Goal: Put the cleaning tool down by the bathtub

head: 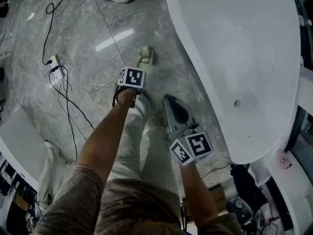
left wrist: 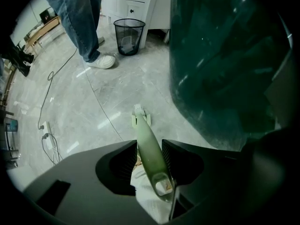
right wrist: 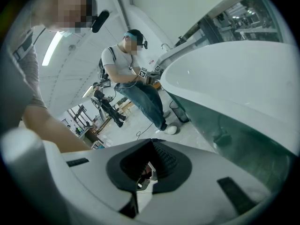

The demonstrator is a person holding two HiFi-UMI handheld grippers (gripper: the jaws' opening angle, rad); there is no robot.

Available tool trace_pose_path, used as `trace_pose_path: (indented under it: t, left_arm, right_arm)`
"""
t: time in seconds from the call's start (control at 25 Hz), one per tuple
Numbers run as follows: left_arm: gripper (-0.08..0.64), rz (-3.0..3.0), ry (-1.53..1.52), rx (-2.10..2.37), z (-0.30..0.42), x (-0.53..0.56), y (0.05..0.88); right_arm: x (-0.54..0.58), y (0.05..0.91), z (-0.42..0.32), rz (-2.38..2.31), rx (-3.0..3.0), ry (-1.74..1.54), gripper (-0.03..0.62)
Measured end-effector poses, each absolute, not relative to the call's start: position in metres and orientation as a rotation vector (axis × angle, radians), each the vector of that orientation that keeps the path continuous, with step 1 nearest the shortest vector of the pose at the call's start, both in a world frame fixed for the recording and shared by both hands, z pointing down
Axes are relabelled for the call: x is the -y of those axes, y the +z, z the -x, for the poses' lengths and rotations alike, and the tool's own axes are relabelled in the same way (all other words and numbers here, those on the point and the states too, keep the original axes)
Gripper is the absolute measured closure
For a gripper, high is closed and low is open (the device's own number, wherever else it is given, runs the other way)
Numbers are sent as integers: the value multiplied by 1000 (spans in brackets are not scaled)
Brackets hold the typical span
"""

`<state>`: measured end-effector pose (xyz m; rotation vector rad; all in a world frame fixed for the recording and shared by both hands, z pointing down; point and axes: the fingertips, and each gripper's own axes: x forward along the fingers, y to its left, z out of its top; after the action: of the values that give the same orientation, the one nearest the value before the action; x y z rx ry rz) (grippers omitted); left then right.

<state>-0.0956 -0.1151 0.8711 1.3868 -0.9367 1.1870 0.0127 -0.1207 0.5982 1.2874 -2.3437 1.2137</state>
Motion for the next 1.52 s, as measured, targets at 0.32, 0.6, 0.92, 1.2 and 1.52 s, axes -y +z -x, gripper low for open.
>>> trace_pose_path:
  t: [0.32,0.6,0.92,1.2,1.52]
  left_arm:
    - [379,-1416,1137,979,94,116,828]
    - [558,-1399,1072,1014,93,114,773]
    - [560,-1386,1044,1043,92,107,700]
    - [558,-1489,957,1097,93,103,602]
    - [558,-1750,827,1160,87,97,462]
  right_arm:
    - [120,572,-14,-1304,2361,1205,592]
    - [118,537,-17,-1307,2371,1188,592]
    - [107,489,-20,-1294,2374,1204,592]
    - [90,442,-17,-1246,2381,1191,592]
    - [75,366,-7,-1148,2483,1132,594]
